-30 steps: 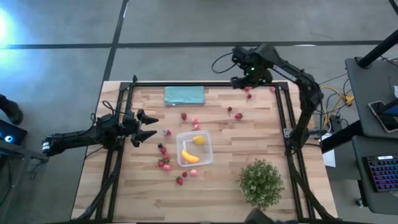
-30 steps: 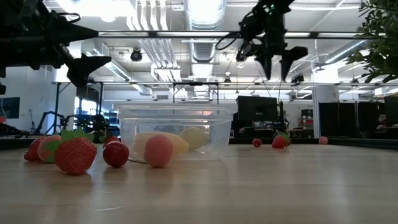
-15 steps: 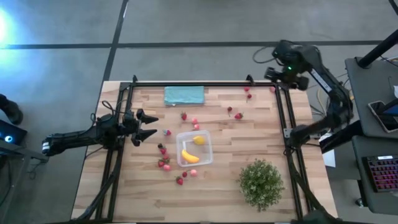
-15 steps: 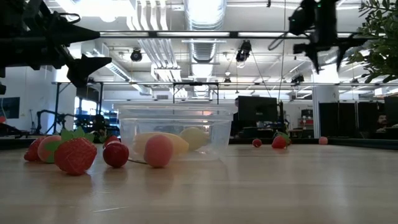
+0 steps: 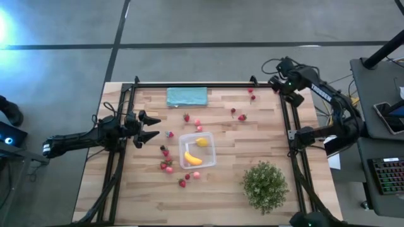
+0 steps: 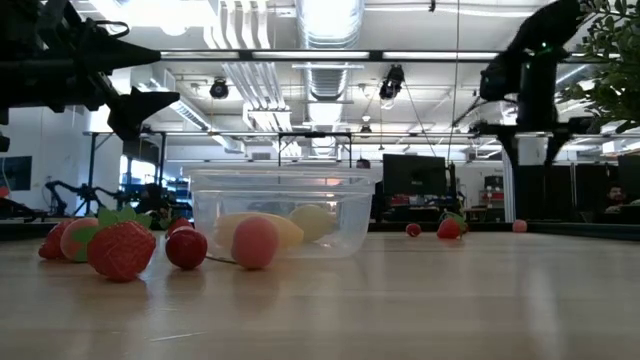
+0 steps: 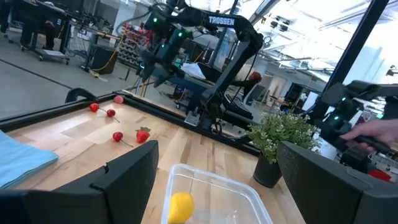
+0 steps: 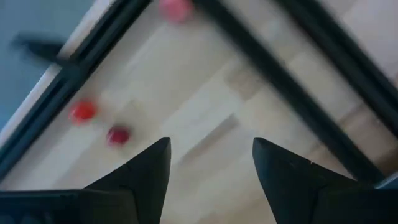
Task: Pick and placing Produce into tupperware
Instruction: Put the pink peach into the transparent bin
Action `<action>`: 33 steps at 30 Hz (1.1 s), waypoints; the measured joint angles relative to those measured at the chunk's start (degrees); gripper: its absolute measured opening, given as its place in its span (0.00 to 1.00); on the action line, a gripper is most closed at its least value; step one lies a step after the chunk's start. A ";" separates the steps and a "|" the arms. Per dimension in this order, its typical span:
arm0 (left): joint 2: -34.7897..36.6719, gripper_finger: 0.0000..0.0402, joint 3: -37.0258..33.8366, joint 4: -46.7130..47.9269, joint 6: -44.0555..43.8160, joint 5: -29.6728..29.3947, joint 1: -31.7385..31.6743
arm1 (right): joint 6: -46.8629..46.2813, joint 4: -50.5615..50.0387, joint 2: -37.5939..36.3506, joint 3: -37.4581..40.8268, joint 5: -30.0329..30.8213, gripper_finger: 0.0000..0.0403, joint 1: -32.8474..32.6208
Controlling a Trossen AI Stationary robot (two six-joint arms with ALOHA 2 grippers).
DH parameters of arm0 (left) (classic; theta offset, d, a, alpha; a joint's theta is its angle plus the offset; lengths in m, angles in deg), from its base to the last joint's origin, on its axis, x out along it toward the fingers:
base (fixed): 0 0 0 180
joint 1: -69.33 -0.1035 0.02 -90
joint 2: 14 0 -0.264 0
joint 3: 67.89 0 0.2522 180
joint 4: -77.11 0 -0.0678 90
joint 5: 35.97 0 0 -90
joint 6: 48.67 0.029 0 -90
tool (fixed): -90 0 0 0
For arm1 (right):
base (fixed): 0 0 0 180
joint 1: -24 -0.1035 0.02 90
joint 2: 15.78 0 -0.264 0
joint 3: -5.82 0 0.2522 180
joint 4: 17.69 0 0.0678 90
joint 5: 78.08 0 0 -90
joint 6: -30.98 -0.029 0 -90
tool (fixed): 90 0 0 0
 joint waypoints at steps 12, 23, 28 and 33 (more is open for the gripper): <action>-0.03 0.78 0.00 0.04 0.00 0.00 -0.02 | -19.80 12.20 1.83 6.27 8.37 0.54 0.86; -0.05 0.78 0.00 0.03 0.00 0.02 -0.01 | -18.35 11.78 -1.81 6.13 11.42 0.54 -6.11; -0.05 0.78 0.00 0.03 0.00 0.00 0.00 | -12.60 11.86 -6.71 0.51 19.53 0.54 -13.33; -0.07 0.78 0.00 0.01 0.00 0.01 -0.01 | 9.92 12.22 -7.31 -8.68 19.88 0.54 -17.23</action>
